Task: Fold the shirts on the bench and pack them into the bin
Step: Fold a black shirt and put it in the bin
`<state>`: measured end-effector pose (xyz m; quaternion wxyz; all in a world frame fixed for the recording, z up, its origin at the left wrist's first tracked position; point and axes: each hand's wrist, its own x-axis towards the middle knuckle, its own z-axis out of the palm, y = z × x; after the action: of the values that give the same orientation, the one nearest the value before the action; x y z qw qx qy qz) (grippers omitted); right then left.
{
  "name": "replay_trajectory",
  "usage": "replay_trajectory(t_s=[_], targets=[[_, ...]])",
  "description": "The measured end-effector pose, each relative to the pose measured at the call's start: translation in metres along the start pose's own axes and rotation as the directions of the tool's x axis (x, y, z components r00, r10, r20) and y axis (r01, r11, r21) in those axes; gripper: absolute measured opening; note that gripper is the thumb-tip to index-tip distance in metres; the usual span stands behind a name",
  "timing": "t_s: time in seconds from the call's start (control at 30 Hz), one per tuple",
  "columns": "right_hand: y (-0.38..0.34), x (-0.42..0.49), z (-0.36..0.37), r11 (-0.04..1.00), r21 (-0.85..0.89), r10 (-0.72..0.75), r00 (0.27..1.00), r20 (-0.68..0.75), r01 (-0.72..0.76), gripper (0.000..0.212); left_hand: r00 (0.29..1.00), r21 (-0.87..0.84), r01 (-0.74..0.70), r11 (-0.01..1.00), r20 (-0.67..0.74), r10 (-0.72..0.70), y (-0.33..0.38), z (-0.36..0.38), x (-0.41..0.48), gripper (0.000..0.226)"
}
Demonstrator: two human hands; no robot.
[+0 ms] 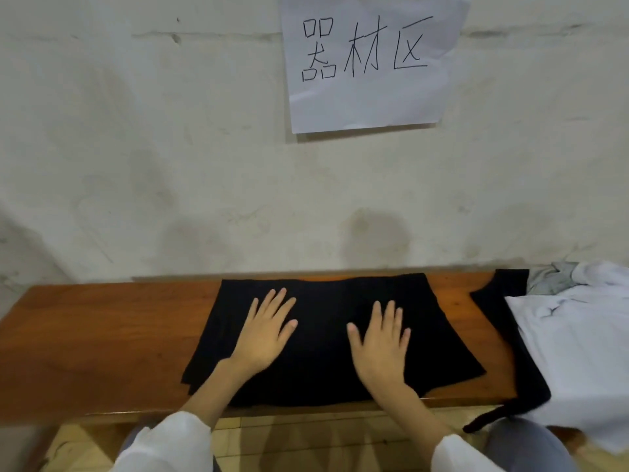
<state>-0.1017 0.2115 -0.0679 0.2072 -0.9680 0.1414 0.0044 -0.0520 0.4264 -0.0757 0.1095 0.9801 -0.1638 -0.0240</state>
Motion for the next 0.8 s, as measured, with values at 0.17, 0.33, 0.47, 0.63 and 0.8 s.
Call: replay_trajectory(t_s=[0.17,0.33,0.47,0.63,0.8], targets=[[0.014,-0.001,0.020,0.969,-0.238,-0.073,0.997,-0.016,0.067,0.100,0.992,0.079,0.112,0.991,0.043,-0.116,0.010,0.009,-0.010,0.087],[0.035,0.021,0.000,0.889,-0.278,-0.323,0.928,0.182,0.364,0.106,0.976,0.233,0.158,0.960,0.111,-0.187,0.048,0.000,-0.044,0.059],[0.039,0.020,-0.005,0.841,-0.291,-0.396,0.885,0.244,0.456,0.098,0.968,0.380,0.132,0.915,0.147,-0.201,0.065,-0.016,-0.061,0.063],[-0.003,-0.031,0.011,0.992,-0.111,-0.064,0.996,-0.061,0.057,0.063,0.990,0.296,-0.135,0.946,0.072,0.118,0.060,-0.009,-0.021,0.067],[-0.001,-0.038,0.031,0.985,-0.173,0.015,0.994,0.104,0.003,0.083,0.963,0.146,-0.251,0.957,0.142,0.231,0.048,0.012,-0.005,0.066]])
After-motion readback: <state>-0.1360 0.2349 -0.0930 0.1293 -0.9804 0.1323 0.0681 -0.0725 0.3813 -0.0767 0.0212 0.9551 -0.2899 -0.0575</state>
